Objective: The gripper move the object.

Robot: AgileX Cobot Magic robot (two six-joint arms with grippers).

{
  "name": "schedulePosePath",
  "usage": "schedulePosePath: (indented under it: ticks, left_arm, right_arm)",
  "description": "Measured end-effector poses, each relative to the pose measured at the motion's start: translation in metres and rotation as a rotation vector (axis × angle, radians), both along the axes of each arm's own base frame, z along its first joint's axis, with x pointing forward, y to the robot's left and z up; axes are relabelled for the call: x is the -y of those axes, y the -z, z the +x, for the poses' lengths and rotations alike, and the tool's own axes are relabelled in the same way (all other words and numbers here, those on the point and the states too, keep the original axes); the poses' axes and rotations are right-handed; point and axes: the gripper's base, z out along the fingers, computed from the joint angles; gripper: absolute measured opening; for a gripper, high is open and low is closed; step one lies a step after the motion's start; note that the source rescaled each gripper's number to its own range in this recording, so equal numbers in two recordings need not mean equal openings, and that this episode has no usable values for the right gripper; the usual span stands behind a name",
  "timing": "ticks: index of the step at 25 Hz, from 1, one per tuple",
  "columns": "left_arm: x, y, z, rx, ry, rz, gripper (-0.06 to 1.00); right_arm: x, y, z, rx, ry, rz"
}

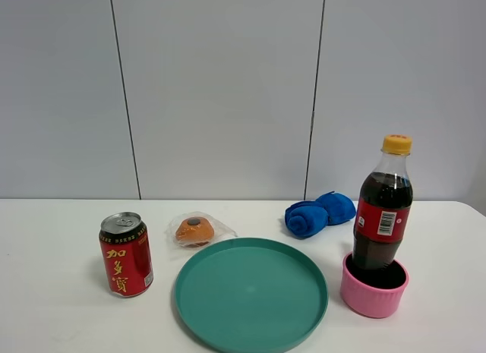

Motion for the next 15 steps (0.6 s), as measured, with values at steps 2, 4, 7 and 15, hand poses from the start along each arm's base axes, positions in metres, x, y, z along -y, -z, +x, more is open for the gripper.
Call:
schedulePosePath:
  ticks: [2, 4, 7, 15]
  left_arm:
    - [0.0, 0.008, 0.008, -0.003, 0.007, -0.013, 0.44]
    - [0.0, 0.016, 0.014, -0.01, 0.007, -0.017, 0.44]
    - [0.0, 0.02, 0.017, -0.008, 0.007, -0.017, 0.44]
    - [0.0, 0.019, 0.017, 0.002, 0.014, -0.007, 0.32]
  right_arm:
    - [0.0, 0.0, 0.0, 0.0, 0.0, 0.0]
    - [0.0, 0.0, 0.0, 0.0, 0.0, 0.0]
    - [0.0, 0.0, 0.0, 0.0, 0.0, 0.0]
    - [0.0, 0.0, 0.0, 0.0, 0.0, 0.0]
